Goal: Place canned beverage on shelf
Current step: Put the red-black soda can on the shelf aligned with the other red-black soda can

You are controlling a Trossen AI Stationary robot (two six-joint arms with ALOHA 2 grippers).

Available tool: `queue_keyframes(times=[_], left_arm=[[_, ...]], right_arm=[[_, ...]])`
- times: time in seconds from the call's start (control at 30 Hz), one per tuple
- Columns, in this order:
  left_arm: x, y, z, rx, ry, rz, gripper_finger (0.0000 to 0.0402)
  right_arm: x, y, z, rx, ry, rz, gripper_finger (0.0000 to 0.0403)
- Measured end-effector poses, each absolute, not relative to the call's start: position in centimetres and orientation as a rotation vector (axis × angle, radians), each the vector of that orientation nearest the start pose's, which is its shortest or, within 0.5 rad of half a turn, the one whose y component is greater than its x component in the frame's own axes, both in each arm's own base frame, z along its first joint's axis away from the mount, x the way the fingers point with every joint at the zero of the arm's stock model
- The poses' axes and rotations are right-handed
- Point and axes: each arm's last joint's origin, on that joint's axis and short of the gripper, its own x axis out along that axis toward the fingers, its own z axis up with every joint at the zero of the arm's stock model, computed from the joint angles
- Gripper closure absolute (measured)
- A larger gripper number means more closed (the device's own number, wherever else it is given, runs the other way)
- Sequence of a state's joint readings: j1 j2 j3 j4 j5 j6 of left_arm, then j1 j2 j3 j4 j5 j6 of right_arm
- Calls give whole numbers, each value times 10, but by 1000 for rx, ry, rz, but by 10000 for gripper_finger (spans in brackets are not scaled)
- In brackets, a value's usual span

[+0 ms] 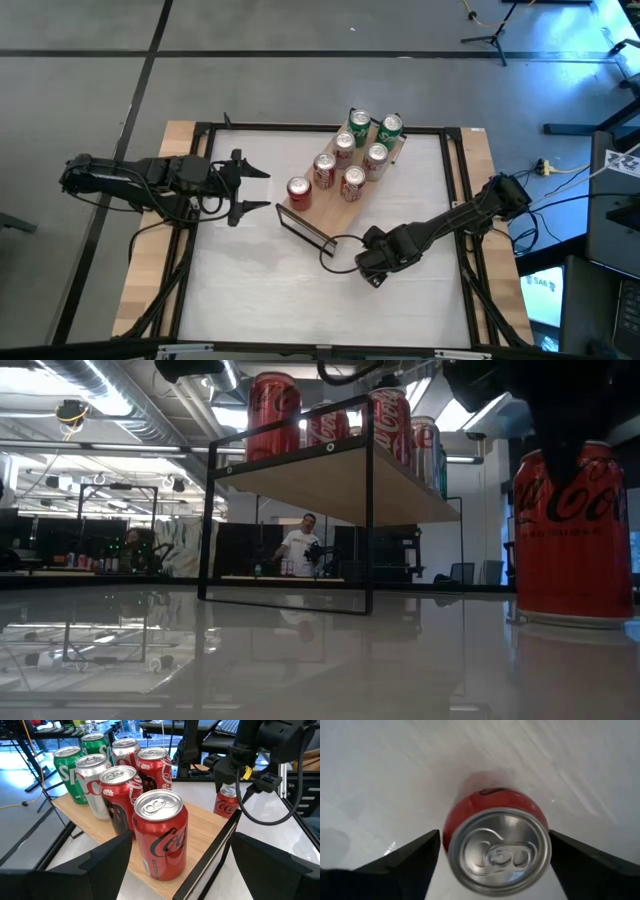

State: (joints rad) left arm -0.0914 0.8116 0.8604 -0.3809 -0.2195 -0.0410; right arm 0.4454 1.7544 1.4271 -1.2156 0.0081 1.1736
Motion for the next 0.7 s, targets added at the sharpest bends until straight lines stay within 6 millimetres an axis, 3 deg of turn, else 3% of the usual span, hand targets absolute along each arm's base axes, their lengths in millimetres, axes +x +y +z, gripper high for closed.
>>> queue_keyframes(times=[0.23, 0.47, 0.7], left_arm=[[171, -9, 336, 24, 327, 132, 72], [170, -9, 341, 106, 279, 119, 72], [143, -7, 354, 163, 175, 115, 72]], right_arm=[[290, 138, 241, 543, 1495, -506, 116], [290, 139, 241, 450, 1511, -406, 105], [290, 139, 241, 341, 1533, -288, 107]])
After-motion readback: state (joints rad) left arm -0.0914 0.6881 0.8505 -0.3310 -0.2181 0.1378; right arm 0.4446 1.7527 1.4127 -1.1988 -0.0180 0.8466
